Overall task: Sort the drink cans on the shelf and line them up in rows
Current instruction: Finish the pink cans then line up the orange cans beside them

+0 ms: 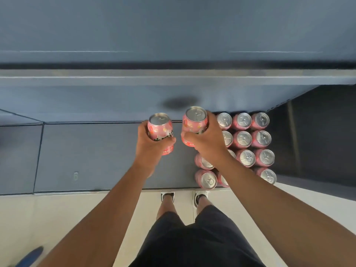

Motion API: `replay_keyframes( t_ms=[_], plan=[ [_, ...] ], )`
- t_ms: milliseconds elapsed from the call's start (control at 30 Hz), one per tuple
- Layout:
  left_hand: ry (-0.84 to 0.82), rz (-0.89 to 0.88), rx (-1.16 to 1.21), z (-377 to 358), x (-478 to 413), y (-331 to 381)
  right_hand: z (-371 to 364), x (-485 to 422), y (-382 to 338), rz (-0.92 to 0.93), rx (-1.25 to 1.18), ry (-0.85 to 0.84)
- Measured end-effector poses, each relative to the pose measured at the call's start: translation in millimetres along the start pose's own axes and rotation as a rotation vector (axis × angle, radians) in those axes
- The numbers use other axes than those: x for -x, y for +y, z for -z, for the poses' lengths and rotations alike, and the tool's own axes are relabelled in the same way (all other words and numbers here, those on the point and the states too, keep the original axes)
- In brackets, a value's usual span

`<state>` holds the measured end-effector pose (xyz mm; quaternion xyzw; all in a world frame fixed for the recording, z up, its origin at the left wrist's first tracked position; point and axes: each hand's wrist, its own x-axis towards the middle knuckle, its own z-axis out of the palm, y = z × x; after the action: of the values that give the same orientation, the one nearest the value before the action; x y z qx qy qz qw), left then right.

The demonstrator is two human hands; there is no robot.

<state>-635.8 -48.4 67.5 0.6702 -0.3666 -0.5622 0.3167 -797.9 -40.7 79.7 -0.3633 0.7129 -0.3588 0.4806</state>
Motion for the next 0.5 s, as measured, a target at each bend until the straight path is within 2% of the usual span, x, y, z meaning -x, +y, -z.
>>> replay_keyframes(
  t_ms=[233, 500],
  plan=[
    [-0.032, -0.005, -0.024, -3.9, -34.3, -18.8, -9.5, -36.2, 11.9, 0.008, 0.099, -0.044],
    [-0.043, -0.031, -0.035, -5.5, -64.9, -41.3, -24.9, -50.2, 31.1, 0.188, 0.418, 0.009]
  ],
)
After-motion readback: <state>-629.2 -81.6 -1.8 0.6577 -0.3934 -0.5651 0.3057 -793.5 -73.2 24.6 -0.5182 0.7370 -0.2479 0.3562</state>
